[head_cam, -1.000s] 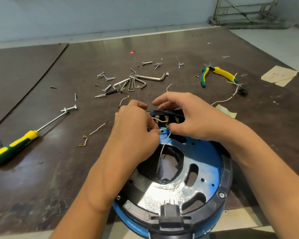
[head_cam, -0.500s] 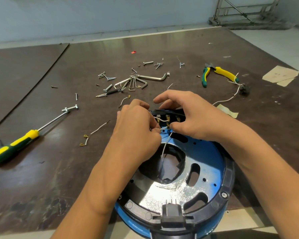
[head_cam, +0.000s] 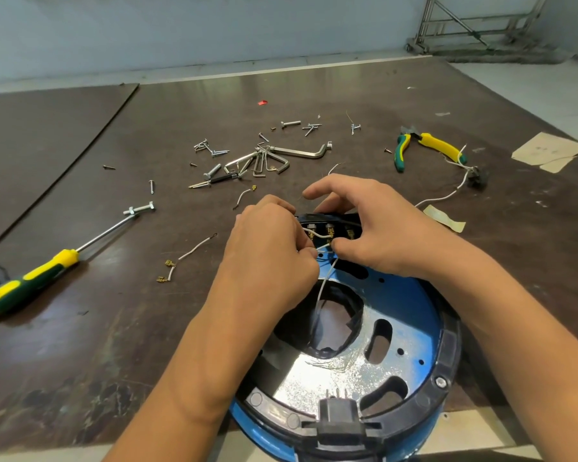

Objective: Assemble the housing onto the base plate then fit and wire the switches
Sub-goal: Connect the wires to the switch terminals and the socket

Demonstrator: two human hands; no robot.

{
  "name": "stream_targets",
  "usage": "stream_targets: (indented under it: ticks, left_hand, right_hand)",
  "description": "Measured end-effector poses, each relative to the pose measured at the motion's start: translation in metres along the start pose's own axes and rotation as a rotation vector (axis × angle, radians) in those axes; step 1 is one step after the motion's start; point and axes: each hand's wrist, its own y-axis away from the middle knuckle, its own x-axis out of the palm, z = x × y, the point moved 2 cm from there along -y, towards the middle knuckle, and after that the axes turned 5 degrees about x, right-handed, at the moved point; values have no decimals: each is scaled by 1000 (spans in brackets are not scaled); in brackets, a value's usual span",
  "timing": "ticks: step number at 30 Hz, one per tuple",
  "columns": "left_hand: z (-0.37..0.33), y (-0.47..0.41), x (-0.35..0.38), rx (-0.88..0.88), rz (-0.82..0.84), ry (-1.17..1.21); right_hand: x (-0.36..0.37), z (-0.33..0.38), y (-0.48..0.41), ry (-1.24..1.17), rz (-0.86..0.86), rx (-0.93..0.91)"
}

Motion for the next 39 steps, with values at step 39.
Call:
stream_targets:
  ticks: [39]
  left_hand:
    - [5, -4, 3, 55, 11, -31]
  right_hand:
    - [3, 2, 0, 43, -23, -10]
